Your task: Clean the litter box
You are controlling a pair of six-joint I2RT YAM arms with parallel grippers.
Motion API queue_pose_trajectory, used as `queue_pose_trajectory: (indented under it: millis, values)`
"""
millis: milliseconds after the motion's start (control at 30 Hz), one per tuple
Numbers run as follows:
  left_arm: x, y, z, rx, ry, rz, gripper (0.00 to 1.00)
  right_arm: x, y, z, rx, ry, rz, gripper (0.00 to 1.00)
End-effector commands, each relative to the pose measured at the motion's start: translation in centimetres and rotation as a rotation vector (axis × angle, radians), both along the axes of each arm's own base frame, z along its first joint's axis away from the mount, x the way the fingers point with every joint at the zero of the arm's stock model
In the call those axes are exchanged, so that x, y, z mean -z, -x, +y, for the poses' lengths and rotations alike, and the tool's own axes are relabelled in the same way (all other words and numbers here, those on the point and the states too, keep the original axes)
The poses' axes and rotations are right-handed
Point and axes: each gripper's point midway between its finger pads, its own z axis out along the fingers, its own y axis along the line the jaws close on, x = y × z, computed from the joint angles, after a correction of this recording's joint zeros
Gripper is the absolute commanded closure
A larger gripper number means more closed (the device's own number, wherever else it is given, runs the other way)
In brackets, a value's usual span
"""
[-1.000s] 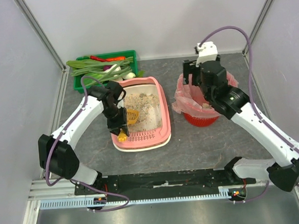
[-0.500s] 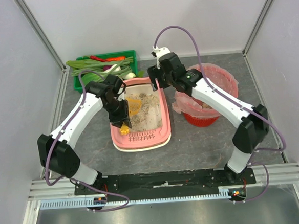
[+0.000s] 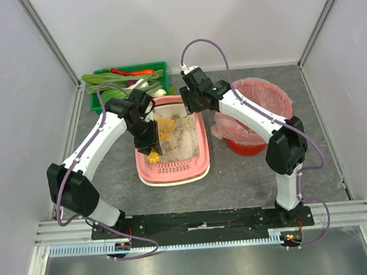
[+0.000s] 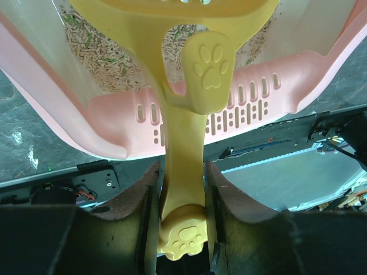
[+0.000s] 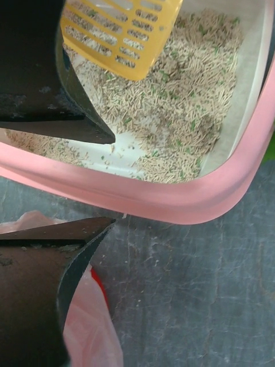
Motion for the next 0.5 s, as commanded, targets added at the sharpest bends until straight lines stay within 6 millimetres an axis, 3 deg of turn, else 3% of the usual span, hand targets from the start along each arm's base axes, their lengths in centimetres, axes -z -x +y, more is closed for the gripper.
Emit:
queue_pose_trajectory:
  millis: [0,467]
  values:
    - [-0.9,-0.9,-0.6,0.041,0.027,-0.047,0.98,0.0,0.1,-1.0,0.035,0.044,0.003,0.39]
    - [-0.5,-0.8,-0.3,0.059,0.012,-0.05,0.98,3.2,1.1,-0.1,0.005,0.088,0.08,0.55]
